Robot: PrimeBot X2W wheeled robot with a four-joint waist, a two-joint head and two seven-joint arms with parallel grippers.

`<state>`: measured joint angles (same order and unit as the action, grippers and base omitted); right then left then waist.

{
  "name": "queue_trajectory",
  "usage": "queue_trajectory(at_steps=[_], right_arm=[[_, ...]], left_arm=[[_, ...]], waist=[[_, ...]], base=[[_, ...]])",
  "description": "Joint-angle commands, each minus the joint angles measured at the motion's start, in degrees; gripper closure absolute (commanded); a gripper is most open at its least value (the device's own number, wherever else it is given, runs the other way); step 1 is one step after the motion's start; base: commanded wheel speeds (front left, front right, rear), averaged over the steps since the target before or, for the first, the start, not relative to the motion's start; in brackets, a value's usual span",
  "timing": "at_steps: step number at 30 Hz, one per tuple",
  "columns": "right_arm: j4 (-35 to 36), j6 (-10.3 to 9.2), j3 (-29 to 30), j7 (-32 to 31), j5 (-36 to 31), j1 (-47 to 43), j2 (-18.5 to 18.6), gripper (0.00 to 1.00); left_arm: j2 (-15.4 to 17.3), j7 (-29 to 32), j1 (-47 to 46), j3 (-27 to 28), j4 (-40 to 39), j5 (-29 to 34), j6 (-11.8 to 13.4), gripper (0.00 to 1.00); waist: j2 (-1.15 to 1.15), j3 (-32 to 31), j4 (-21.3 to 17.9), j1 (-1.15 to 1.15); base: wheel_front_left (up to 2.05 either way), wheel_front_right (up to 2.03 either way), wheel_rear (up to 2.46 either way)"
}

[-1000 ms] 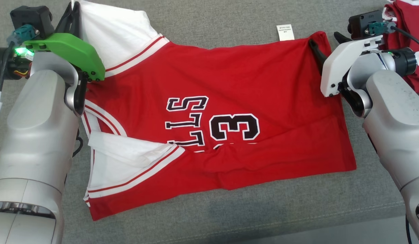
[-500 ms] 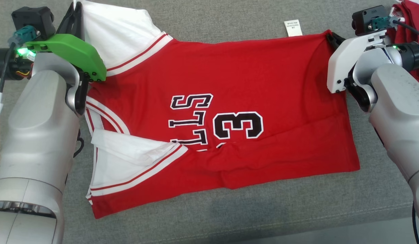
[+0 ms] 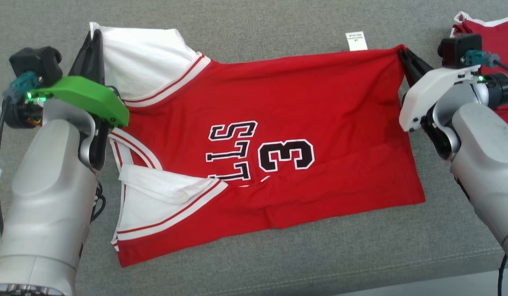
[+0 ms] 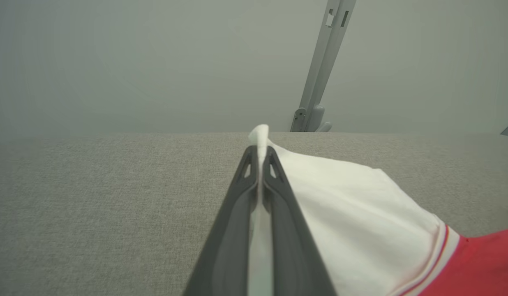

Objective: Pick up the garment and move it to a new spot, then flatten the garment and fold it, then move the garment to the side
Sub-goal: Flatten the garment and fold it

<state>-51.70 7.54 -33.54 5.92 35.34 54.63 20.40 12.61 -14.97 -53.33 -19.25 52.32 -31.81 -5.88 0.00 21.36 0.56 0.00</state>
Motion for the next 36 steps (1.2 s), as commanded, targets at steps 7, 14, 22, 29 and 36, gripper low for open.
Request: queue_trajectory(at_steps=[7, 14, 22, 29, 36], right_arm=[[7.0, -0.11, -2.2, 5.3, 4.9, -11.1, 3.5, 1.00], [12.4, -0.11, -1.1, 8.0, 6.4, -19.8, 4.9, 1.00], [15.1, -0.11, 1.1, 8.7, 5.5, -27.0, 4.2, 1.00], [15.3, -0.11, 3.8, 9.0, 4.1, -29.3, 3.2, 1.00], [16.1, -0.11, 6.6, 9.2, 3.1, -32.1, 2.1, 1.00]], left_arm=[[2.1, -0.2, 16.2, 3.0, -13.3, 0.0, 1.5, 1.00], [1.2, -0.2, 30.7, 4.6, -24.1, -1.7, 4.8, 1.00], [-0.1, 0.6, 40.6, 4.4, -29.3, -3.0, 7.9, 1.00], [-0.5, 0.4, 43.8, 4.7, -32.1, -3.6, 9.0, 1.00], [-0.5, 1.0, 47.5, 4.3, -35.7, -3.7, 10.2, 1.00]], waist=[[0.00, -5.5, 0.1, 0.00], [0.00, -8.0, 0.3, 0.00], [0.00, -9.1, 0.0, 0.00], [0.00, -9.8, -0.1, 0.00], [0.00, -10.4, 0.2, 0.00]], base=[[0.00, 0.00, 0.00], [0.00, 0.00, 0.00], [0.00, 0.00, 0.00], [0.00, 0.00, 0.00], [0.00, 0.00, 0.00]])
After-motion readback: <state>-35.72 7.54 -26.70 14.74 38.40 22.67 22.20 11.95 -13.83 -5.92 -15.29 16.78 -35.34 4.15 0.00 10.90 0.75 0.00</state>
